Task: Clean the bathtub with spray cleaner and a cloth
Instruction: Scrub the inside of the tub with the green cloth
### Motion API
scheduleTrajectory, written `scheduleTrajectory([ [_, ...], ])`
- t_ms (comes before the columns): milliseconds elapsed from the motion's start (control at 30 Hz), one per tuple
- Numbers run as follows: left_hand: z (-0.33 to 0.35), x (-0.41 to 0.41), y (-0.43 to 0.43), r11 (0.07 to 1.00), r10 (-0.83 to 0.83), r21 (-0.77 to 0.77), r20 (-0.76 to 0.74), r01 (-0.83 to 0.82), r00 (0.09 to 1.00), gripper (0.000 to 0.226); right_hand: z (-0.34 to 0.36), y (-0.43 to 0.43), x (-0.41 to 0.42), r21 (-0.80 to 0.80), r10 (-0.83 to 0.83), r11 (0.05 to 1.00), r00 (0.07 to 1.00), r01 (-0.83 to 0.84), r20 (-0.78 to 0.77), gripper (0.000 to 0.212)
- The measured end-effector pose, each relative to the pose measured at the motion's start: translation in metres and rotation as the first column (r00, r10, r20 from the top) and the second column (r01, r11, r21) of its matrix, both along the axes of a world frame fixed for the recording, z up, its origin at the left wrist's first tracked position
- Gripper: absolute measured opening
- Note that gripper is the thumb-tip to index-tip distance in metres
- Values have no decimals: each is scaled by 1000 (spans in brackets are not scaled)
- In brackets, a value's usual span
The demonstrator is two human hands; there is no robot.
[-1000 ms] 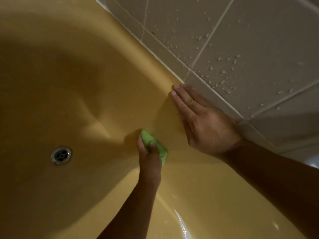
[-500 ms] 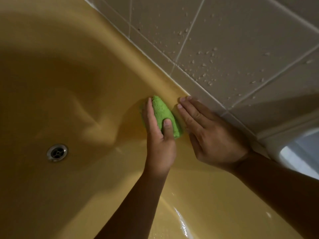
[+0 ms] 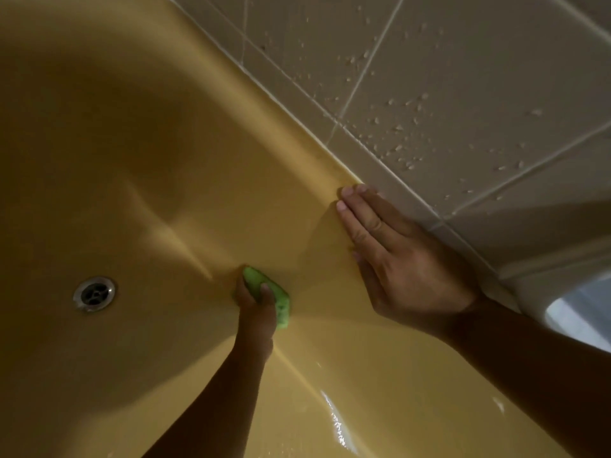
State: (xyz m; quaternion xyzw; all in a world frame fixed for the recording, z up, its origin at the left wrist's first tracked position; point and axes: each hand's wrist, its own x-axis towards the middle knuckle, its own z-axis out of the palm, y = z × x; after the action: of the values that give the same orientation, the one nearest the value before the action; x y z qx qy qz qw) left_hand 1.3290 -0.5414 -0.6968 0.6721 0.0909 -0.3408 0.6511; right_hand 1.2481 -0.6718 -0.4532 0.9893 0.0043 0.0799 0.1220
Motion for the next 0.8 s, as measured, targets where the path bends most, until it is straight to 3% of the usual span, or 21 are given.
scheduleTrajectory([
  [67, 14, -5, -12, 986, 136, -68, -178, -150, 975, 62, 0, 0, 2, -1, -2, 1000, 1000, 2, -7, 64],
  [167, 63, -15, -25, 948, 197, -196, -253, -250, 947, 60, 0, 0, 3, 18, 5, 1000, 1000, -5, -23, 64],
  [300, 130, -31, -30, 897, 211, -383, -67, -220, 975, 57, 1, 0, 3, 32, 11, 999, 1000, -11, -17, 64],
  [433, 166, -29, -33, 851, 185, -518, 144, -86, 972, 60, 1, -2, 3, 76, 19, 997, 1000, -18, -10, 62],
  [533, 170, -27, -34, 868, 138, -497, 243, 1, 960, 62, 1, -2, 1, 83, 10, 996, 1000, -10, 7, 62],
  [667, 170, -25, -33, 938, 56, -335, 405, 91, 913, 66, 0, 0, 2, 71, -1, 997, 1000, 1, 5, 62],
  [800, 176, -21, -27, 941, 18, -318, 383, 114, 923, 63, -1, 1, -23, 91, -13, 996, 1000, 12, 14, 62],
])
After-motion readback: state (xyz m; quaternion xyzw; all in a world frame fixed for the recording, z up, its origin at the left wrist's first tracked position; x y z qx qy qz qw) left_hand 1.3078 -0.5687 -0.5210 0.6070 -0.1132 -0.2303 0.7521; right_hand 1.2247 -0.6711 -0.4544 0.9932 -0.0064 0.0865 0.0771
